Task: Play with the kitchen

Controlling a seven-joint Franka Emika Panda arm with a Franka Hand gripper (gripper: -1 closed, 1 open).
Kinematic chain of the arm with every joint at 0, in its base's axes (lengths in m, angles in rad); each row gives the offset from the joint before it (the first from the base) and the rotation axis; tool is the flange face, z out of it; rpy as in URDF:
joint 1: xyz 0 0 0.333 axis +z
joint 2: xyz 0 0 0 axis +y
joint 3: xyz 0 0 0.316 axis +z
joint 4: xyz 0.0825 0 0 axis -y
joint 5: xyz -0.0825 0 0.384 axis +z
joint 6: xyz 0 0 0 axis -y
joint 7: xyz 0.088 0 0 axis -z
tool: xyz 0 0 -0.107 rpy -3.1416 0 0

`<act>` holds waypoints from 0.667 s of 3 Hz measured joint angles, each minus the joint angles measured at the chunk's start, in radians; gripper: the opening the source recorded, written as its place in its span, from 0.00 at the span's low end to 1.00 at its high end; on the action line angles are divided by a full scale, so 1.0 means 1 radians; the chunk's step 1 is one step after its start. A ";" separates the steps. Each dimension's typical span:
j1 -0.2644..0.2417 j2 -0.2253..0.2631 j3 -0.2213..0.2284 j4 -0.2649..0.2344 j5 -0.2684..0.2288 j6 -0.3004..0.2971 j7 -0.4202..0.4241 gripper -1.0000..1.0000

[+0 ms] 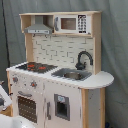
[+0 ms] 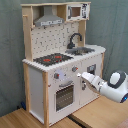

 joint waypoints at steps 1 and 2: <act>0.001 -0.002 -0.055 -0.037 0.000 -0.017 -0.078 1.00; 0.026 -0.003 -0.114 -0.035 0.000 -0.018 -0.161 1.00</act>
